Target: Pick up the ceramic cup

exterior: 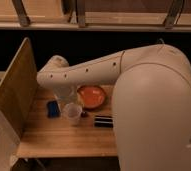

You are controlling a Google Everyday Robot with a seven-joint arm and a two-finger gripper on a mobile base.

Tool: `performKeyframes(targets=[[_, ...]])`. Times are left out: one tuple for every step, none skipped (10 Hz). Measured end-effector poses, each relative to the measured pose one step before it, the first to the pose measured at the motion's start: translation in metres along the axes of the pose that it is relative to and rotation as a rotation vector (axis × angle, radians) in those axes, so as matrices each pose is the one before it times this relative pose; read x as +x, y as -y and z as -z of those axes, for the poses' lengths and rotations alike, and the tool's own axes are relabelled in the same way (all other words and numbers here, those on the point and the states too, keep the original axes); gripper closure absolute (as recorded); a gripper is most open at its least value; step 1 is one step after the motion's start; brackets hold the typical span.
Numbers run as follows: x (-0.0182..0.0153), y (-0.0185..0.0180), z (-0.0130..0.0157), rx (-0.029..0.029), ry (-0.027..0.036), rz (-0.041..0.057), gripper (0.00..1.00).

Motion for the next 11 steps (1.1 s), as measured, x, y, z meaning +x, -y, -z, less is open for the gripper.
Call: performKeyframes(targets=[[-0.00099,0.00011,-0.00037,0.00204,0.00109,0.00250,0.35],[0.00018,-0.00040,0.00011,-0.00039,-0.00002,0.00112,0.35],[-0.00002,0.00108,-0.00037,0.00075,-0.00064,-0.00159,0.35],[-0.00002,-0.00061,0.00028,0.00031,0.00046,0.00146,0.35],[-0.00061,-0.00064,0.00028,-0.00177,0.00242,0.00225,0.35],[-0.00204,-0.00628,0.00048,-0.01963,0.00881,0.01186,0.35],[-0.00117,-0.00750,-0.00211,-0.01649,0.00285,0.01720,0.35],[-0.00158,-0.01579,-0.00460,-0.03168,0.00154,0.03562,0.35],[-0.00112,-0.01131,-0.00541,-0.02197,-0.00214,0.02951,0.35],[-0.00100,-0.00673,-0.00538,-0.01284,-0.00350,0.02263,0.35],[-0.00124,-0.00666,-0.00878,-0.01731,-0.01066,0.02394,0.35]])
